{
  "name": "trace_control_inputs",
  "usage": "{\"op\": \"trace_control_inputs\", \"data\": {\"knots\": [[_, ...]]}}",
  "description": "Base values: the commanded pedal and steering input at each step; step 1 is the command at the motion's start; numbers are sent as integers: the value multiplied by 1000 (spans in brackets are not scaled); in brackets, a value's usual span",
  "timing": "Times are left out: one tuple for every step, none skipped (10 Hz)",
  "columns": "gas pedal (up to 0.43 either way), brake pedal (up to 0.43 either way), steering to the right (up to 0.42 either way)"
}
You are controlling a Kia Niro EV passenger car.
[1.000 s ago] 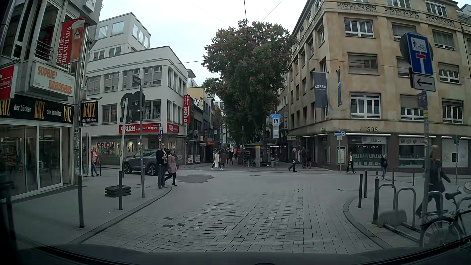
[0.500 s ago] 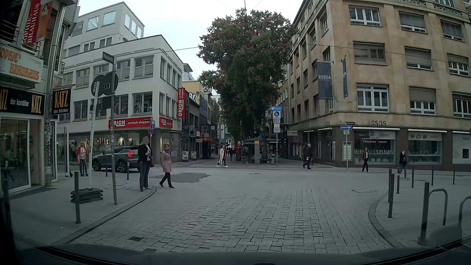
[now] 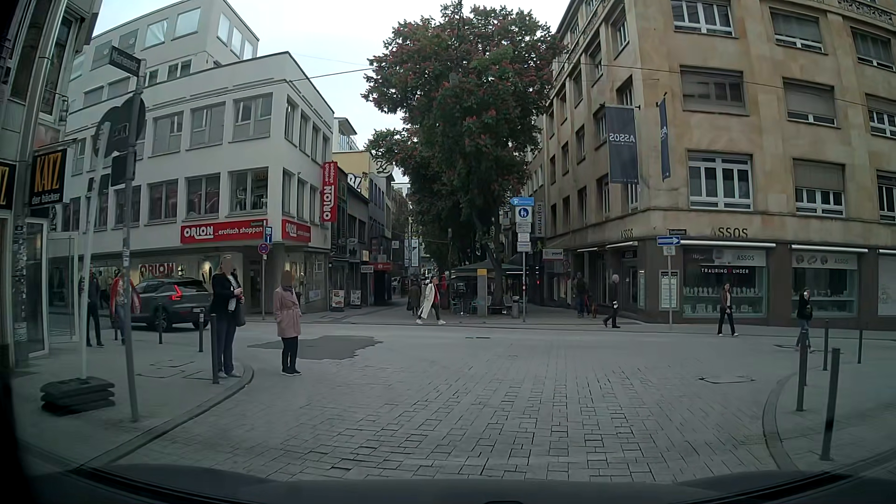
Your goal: Follow the waypoints while adhering to traffic rules and regulations
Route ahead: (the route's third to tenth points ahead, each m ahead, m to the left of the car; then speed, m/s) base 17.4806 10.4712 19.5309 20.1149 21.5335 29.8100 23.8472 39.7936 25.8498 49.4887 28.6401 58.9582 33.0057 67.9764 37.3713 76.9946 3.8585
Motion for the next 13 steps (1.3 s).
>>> {"op": "trace_control_inputs", "data": {"knots": [[0,116,33],[0,122,32],[0,122,27],[0,128,17],[0,134,10],[0,128,9],[0,110,9],[0,98,8],[0,91,8],[0,98,6],[0,91,1],[0,91,0],[0,98,1]]}}
